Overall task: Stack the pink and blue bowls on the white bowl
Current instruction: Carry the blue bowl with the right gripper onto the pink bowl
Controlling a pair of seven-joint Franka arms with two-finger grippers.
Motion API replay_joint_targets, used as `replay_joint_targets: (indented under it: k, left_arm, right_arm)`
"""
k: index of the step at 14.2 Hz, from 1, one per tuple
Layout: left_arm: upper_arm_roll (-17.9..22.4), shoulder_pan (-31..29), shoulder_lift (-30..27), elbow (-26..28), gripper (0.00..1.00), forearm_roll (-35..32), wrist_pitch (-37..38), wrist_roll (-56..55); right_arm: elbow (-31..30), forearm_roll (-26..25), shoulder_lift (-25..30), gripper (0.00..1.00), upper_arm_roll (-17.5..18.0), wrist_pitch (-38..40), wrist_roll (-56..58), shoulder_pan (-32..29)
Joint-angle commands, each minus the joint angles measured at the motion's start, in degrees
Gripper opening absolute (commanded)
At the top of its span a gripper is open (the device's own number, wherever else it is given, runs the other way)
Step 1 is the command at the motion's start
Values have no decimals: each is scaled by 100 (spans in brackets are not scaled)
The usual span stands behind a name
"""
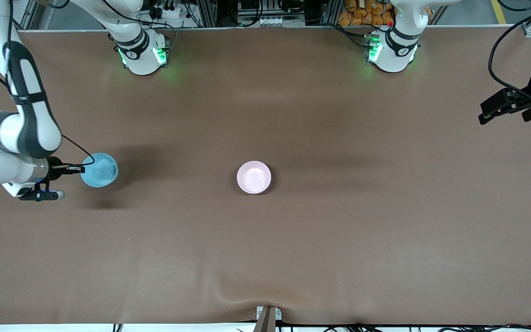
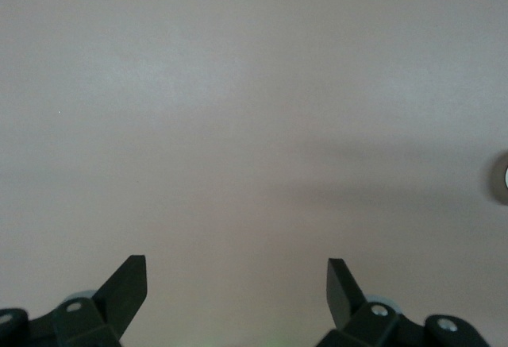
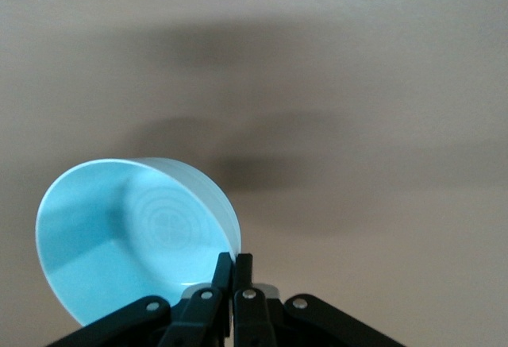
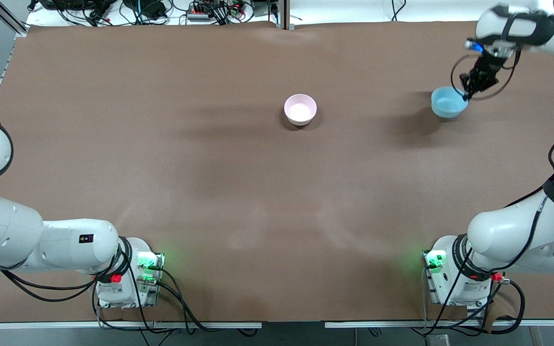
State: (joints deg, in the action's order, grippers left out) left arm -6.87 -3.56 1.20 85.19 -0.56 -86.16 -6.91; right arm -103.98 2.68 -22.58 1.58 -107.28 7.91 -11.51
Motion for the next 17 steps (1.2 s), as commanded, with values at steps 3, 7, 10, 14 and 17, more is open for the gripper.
replay_joint_targets:
  k: [3,7,10,14,17]
  left_arm:
    - [-34,-30,-155,156,100,-32,266,75]
    - [-34,-39,-480,604,100,-40,101,84]
    - [-34,-39,-507,718,100,-67,12,84]
    - [-43,-118,-533,850,100,-76,-119,93]
    - [-34,-127,-849,1394,100,-67,-672,242]
  right_arm:
    - [861,934,8,0,516,867,-2068,597]
    - [959,1050,-44,0,1563,280,-3768,667]
    - [924,1041,-88,0,1749,-230,-4542,1114]
    - [687,1015,-272,0,1749,-1223,-5404,1932]
    - [633,866,-615,0,1740,-1891,-5958,2398]
